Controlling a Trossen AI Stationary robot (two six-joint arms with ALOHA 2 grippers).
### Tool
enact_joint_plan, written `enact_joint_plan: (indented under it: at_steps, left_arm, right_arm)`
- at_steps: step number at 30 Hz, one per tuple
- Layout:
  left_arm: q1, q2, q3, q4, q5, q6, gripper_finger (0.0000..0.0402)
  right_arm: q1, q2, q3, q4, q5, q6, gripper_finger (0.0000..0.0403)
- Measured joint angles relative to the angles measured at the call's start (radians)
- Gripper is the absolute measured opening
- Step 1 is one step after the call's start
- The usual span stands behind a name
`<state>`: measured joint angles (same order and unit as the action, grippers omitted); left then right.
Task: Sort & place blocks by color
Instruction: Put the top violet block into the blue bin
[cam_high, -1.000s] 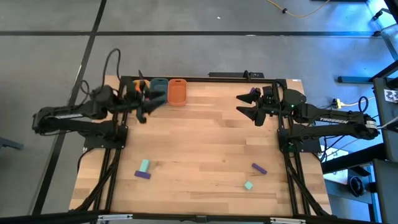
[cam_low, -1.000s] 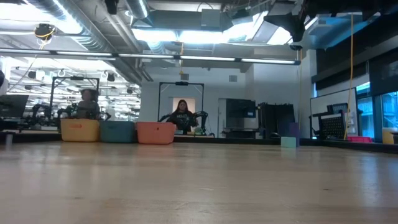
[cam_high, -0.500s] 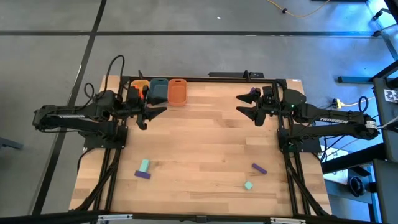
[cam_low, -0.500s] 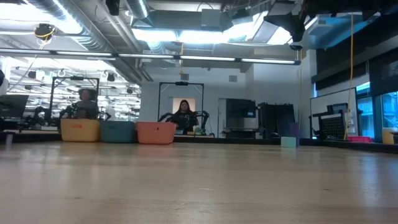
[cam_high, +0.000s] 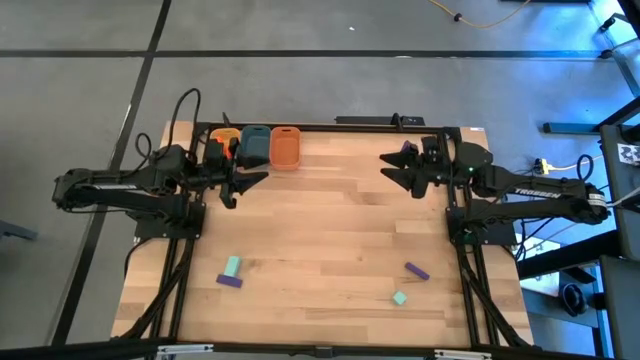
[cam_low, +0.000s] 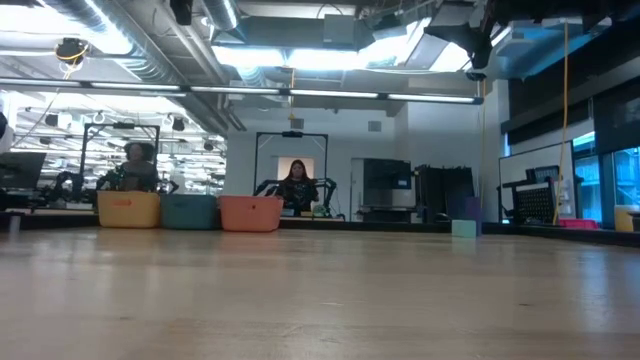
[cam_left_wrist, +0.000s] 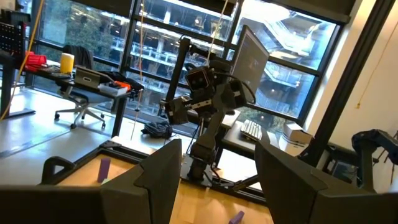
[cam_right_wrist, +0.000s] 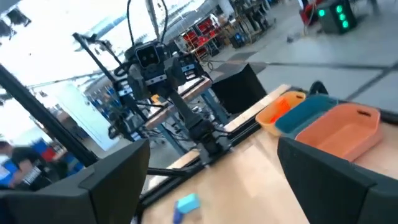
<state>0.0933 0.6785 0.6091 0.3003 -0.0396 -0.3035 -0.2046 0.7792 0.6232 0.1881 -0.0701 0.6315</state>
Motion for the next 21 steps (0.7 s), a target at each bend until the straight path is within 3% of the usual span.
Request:
enact_joint_plan:
  at_steps: [3,6,9,12,15,21]
  left_arm:
    - [0.0,0.0,0.0,0.0,0.0,0.0,0.0195]
    - [0.0,0.0,0.0,0.0,0.0,-0.001,0.0195]
    - [0.0,0.0,0.0,0.0,0.0,-0.002,0.0195]
    - [0.0,0.0,0.0,0.0,-0.003,-0.003,0.0195]
    - [0.0,0.0,0.0,0.0,-0.003,-0.007,0.0195]
    - [0.0,0.0,0.0,0.0,-0.003,-0.008,0.0195]
  right_arm:
    - [0.0,0.042,0.094,-0.14,0.042,0.015,0.0355]
    - [-0.027,0.123,0.238,-0.432,0.19,0.016,0.0355]
    - [-0.105,0.231,0.38,-0.769,0.305,0.021,0.0355]
    - [-0.22,0.348,0.458,-0.999,0.338,0.011,0.0355]
    - [-0.349,0.449,0.468,-1.076,0.314,-0.041,0.0355]
    - [-0.548,0.637,0.466,-1.064,0.313,-0.164,0.0355]
